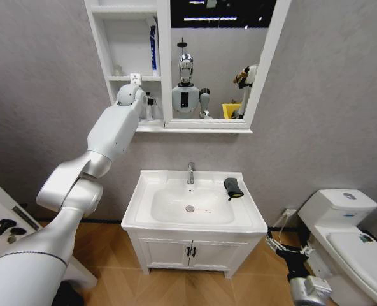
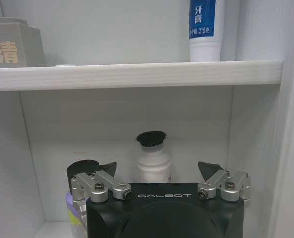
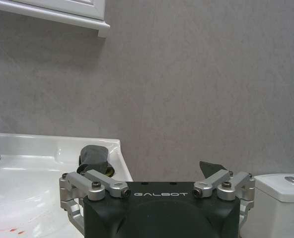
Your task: Move facial cleanser and shampoo from washbasin to cabinet, then wipe washbasin with towel.
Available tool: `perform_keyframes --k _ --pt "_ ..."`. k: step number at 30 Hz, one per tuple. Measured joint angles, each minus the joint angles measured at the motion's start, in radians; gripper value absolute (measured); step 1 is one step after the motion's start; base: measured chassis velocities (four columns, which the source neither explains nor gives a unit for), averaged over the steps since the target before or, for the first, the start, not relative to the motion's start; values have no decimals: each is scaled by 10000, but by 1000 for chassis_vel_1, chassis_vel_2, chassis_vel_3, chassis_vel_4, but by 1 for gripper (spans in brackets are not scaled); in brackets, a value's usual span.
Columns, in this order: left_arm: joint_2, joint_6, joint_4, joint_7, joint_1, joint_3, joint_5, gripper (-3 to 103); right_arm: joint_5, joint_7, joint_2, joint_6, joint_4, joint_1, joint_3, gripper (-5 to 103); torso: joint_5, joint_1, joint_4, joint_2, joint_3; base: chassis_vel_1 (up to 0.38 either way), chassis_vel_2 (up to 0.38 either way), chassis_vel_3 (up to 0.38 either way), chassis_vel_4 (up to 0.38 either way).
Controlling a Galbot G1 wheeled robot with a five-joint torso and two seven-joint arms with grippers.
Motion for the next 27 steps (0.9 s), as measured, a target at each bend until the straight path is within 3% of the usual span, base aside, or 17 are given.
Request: perform_keyframes --k 3,7,10,11,13,14,17,18,19,21,22,24,25,27 --pt "135 -3 -309 1 116 -59 -31 97 -4 0 0 5 17 -17 16 100 0 0 0 0 0 0 0 0 0" --pt "703 15 -1548 -214 518 -227 -126 100 -24 0 16 26 52 -35 25 100 0 1 -3 0 0 0 0 0 0" --pt "1482 188 -3426 -741 1258 -669 -341 100 -29 4 34 22 127 -24 26 100 -1 0 1 1 -1 0 0 0 0" --pt "1482 188 -3426 -741 1258 -669 -341 100 -29 4 34 22 127 -24 26 100 -1 0 1 1 -1 0 0 0 0" --pt "2094 191 -5249 -1156 2049 -1068 -719 100 -29 6 46 0 165 17 38 100 -3 1 1 1 -1 0 0 0 0" --pt "2094 191 -5249 -1156 2049 -1068 -719 100 -29 6 46 0 165 17 38 100 -3 1 1 1 -1 0 0 0 0" --pt "3810 97 -9672 -1598 4837 -1961 -1146 100 21 5 -5 -148 266 116 92 100 -7 -1 -2 2 -3 0 0 0 0" --pt "4278 43 -10674 -1591 5740 -2250 -1058 100 40 -4 -42 -217 296 173 104 100 -8 0 -4 2 -2 0 0 0 0" --pt "4278 43 -10674 -1591 5740 -2250 -1058 100 40 -4 -42 -217 296 173 104 100 -8 0 -4 2 -2 0 0 0 0" --pt "5131 -274 -12669 -1463 8567 -3752 -212 100 56 -41 -109 -427 368 326 114 100 -7 -4 11 2 -3 0 0 0 0" --pt "5131 -274 -12669 -1463 8567 -3752 -212 100 56 -41 -109 -427 368 326 114 100 -7 -4 11 2 -3 0 0 0 0" --pt "5011 -658 -14238 -1103 11797 -6112 854 100 -32 -119 -152 -671 473 472 23 100 0 -3 8 3 -4 0 0 0 0" --pt "5011 -658 -14238 -1103 11797 -6112 854 100 -32 -119 -152 -671 473 472 23 100 0 -3 8 3 -4 0 0 0 0" --pt "4058 -1866 -14861 -78 14433 -7871 2619 100 -110 -203 -156 -822 600 511 -116 100 -4 -4 1 3 -4 0 0 0 0"
